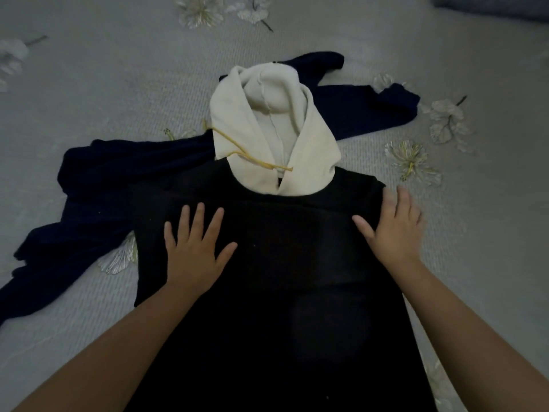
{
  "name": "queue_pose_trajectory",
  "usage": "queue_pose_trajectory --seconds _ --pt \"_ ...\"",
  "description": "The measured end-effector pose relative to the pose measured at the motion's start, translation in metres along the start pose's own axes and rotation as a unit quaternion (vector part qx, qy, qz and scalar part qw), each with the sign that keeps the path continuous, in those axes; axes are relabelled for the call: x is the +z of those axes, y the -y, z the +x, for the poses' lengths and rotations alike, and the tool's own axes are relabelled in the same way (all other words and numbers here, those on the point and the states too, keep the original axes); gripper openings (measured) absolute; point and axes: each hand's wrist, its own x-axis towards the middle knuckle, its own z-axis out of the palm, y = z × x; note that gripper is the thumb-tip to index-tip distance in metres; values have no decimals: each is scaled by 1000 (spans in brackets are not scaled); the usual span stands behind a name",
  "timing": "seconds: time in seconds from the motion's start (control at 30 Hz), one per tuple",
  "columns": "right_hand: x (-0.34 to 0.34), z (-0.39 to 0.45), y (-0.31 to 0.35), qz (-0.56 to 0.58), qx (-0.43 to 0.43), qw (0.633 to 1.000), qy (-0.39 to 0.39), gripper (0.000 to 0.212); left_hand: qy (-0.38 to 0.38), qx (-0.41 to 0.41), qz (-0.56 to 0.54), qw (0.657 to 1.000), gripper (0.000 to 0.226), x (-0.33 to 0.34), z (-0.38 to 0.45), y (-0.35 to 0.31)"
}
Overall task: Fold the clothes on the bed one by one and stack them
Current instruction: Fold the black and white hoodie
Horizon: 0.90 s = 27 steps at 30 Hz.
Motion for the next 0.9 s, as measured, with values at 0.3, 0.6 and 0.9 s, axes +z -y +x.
queue_pose_trajectory --seconds 0.3,0.6,0.9 --pt "-12 54 -18 69 -87 993 42 77 47 -11 34 998 87 20 46 6" --pt "10 88 -24 -170 -40 979 104 51 56 -106 40 992 63 15 59 -26" --pt "29 27 -1 -20 -29 999 -31 62 44 -111 41 992 63 16 72 -31"
